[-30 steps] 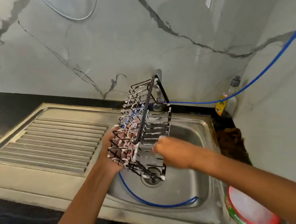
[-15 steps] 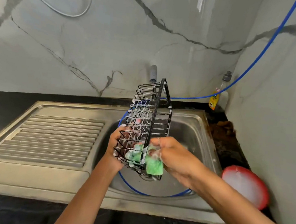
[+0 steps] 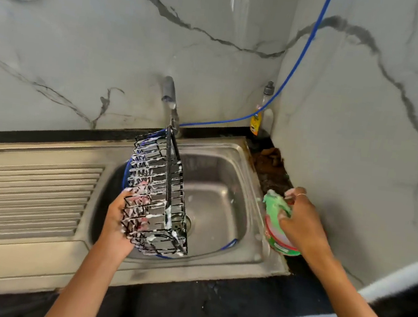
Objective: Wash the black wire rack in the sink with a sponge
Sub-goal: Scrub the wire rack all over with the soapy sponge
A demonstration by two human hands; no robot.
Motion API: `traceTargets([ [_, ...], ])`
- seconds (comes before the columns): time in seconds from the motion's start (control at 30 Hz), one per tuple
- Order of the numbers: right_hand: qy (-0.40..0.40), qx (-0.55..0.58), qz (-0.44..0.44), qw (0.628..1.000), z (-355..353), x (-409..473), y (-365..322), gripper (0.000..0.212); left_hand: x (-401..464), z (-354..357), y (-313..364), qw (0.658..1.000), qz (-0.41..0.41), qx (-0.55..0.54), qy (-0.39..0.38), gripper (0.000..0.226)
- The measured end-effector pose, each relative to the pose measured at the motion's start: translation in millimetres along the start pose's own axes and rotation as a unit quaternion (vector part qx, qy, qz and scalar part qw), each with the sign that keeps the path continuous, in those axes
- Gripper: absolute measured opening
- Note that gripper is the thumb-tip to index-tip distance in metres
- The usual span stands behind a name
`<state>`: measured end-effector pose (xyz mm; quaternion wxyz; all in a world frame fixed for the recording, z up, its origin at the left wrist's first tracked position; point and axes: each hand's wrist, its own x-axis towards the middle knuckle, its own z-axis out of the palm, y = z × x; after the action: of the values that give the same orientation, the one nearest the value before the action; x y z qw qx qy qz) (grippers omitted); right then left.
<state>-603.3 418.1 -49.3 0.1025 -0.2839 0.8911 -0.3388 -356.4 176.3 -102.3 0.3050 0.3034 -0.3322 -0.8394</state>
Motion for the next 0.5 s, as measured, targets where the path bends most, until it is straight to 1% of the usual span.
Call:
traceTargets([
  [0.07,0.021,-0.039,-0.005,0.999,-5.7,2.3,7.5,0.019,2.2,-3.8,-3.6,1.0,-0.008,-0.006,0.009,0.046],
  [0.1,0.021,-0.069,-0.009,0.997,-7.6,1.7,9.7,0.016,0.3,-2.7,-5.3,1.0,-0.013,-0.002,0.01,0.048],
  [0.2,-0.006,-0.173,-0.013,0.985,-8.1,-5.4,12.0,0.016,-6.9,1.1,-10.8,1.0,-0.01,0.012,0.015,0.056],
  [0.23,-0.024,-0.21,-0.015,0.977,-7.4,-8.5,12.8,0.018,-10.4,2.3,-12.3,1.0,-0.01,0.015,0.02,0.055],
  [0.3,-0.063,-0.265,-0.015,0.962,-5.0,-13.0,15.2,0.026,-15.4,0.9,-14.4,0.999,-0.007,0.012,0.03,0.039],
  [0.33,-0.079,-0.274,-0.012,0.958,-4.2,-14.3,17.0,0.028,-17.0,-0.4,-15.2,0.999,-0.005,0.007,0.032,0.033],
  [0.4,-0.11,-0.267,-0.009,0.957,-2.1,-13.1,20.8,0.03,-20.5,1.6,-13.9,1.0,0.002,0.018,0.024,0.03],
  [0.43,-0.127,-0.261,-0.006,0.957,-1.6,-11.5,23.1,0.033,-22.8,4.7,-13.2,0.999,0.001,0.024,0.021,0.034],
  [0.5,-0.161,-0.252,0.004,0.954,-1.1,-7.6,25.4,0.04,-23.8,4.8,-12.3,0.999,0.006,0.033,0.028,0.05],
])
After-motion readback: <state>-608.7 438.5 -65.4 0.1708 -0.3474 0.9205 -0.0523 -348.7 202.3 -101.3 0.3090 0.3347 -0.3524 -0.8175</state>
